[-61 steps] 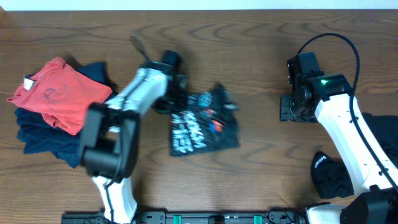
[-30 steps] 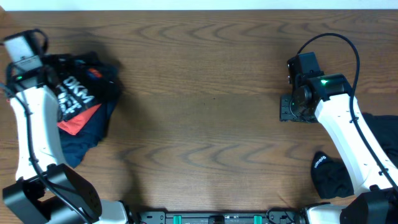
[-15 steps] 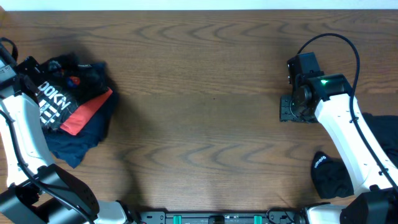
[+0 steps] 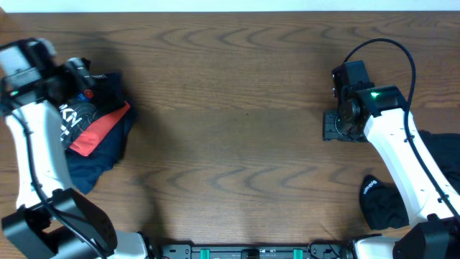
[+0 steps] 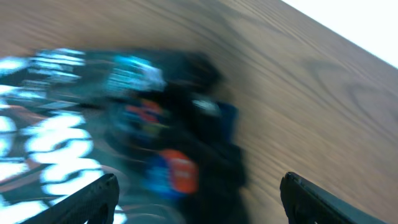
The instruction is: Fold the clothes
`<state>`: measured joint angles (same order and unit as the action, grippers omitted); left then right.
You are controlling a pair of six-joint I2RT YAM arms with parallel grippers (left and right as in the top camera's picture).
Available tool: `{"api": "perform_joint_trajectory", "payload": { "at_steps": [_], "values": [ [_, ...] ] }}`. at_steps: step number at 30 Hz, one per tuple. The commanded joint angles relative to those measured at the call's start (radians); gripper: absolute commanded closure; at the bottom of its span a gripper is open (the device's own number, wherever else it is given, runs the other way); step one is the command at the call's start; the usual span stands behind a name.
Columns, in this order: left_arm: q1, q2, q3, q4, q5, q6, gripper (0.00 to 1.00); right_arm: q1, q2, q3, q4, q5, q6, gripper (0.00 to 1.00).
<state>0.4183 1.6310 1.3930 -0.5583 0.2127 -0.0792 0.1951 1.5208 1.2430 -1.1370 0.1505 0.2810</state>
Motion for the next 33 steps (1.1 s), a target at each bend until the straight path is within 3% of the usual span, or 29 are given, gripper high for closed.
{"api": "perform_joint_trajectory", "payload": {
  "at_steps": [1,9,15,19,21,26,29,33],
  "values": [
    [-0.066,0.045,0.016,-0.022,0.010,-0.011,0.16,-0.007,-0.011,0.013,0.000,-0.003,0.000,0.41],
    [-0.146,0.164,0.016,-0.031,-0.029,-0.007,0.16,-0.007,-0.011,0.013,-0.001,-0.009,-0.001,0.41],
    [-0.150,0.179,0.016,-0.015,-0.169,-0.007,0.21,-0.007,-0.011,0.013,0.000,-0.009,-0.007,0.40],
    [-0.150,0.182,0.012,-0.024,-0.192,0.000,0.36,-0.007,-0.011,0.013,0.003,-0.009,-0.008,0.40],
    [-0.150,0.185,0.005,-0.024,-0.192,-0.001,0.37,-0.007,-0.011,0.013,0.003,-0.009,-0.008,0.40],
    [-0.150,0.202,-0.002,-0.041,-0.192,0.000,0.56,-0.007,-0.011,0.013,0.003,-0.009,-0.008,0.40],
    [-0.150,0.204,-0.002,-0.044,-0.191,-0.001,0.75,-0.007,-0.011,0.013,0.003,-0.008,-0.009,0.40],
    [-0.150,0.204,-0.002,-0.051,-0.191,-0.001,0.85,-0.007,-0.011,0.013,0.004,-0.008,-0.009,0.39]
  ]
}}
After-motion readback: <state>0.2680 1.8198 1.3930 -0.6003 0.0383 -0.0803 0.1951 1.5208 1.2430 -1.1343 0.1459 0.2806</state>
